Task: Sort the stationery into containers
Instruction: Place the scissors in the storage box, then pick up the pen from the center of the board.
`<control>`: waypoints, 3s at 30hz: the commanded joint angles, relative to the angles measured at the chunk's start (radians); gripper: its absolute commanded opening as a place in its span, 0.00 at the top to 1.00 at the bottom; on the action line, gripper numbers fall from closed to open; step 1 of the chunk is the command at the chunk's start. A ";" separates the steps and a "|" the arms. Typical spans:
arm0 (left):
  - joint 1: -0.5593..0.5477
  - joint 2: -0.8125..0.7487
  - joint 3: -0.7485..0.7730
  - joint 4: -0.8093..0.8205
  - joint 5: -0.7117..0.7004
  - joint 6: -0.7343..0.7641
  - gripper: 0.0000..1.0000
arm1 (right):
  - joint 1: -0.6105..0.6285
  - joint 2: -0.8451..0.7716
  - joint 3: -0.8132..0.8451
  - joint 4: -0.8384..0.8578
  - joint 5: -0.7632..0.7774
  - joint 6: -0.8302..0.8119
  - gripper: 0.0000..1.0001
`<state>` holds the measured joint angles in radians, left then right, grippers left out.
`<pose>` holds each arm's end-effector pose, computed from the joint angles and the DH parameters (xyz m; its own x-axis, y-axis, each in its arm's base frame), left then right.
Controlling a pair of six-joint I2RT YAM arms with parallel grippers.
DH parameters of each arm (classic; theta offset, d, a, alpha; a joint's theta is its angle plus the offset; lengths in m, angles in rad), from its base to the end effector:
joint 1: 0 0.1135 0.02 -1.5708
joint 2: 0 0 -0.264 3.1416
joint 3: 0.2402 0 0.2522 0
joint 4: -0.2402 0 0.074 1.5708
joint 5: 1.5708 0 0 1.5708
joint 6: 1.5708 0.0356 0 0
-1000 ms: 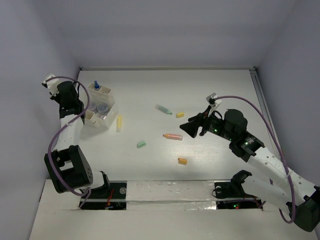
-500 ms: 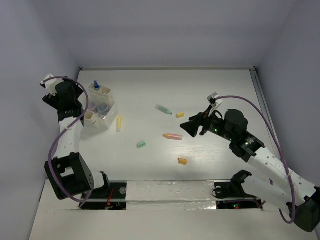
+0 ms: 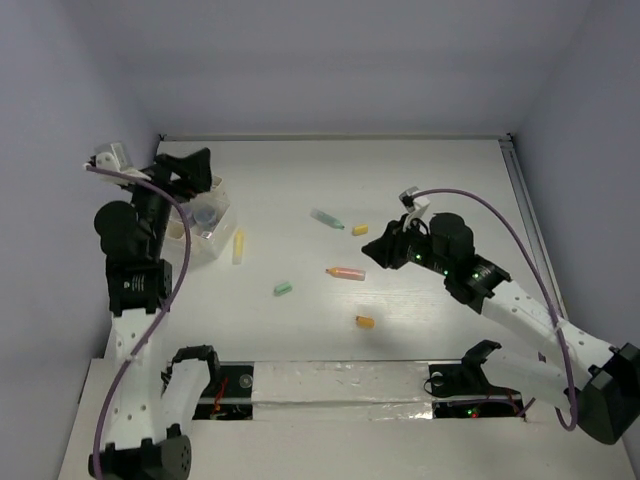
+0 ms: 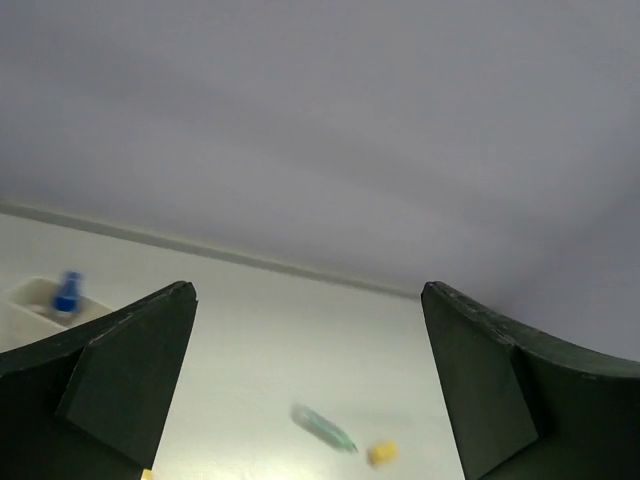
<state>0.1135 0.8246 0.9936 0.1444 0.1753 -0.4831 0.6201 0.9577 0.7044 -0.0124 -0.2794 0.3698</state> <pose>0.1755 0.0138 0.4413 0.2465 -0.4323 -0.8674 0.1895 0.8992 -0.3943 0.1772 0.1386 0.2977 -0.4794 0.0846 -0.8735 -0.6455 0.6404 0.4163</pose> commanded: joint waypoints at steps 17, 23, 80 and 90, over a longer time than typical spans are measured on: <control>-0.319 -0.229 -0.276 -0.058 0.342 0.159 0.01 | 0.006 0.625 0.449 -0.224 -0.004 -0.209 0.51; -0.408 -0.236 -0.260 -0.143 0.150 0.193 0.01 | 0.006 0.722 0.524 -0.386 -0.023 -0.285 0.42; -0.416 -0.096 -0.283 -0.082 0.325 0.160 0.35 | 0.175 0.536 0.477 0.276 0.145 0.213 0.92; -0.387 -0.065 -0.299 -0.031 0.395 0.132 0.36 | 0.256 0.538 0.507 0.335 0.118 0.259 0.90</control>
<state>-0.2787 0.7574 0.6998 0.0353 0.5156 -0.3355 0.8497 1.5223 1.1755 0.2356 -0.1471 0.6067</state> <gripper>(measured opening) 0.642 0.316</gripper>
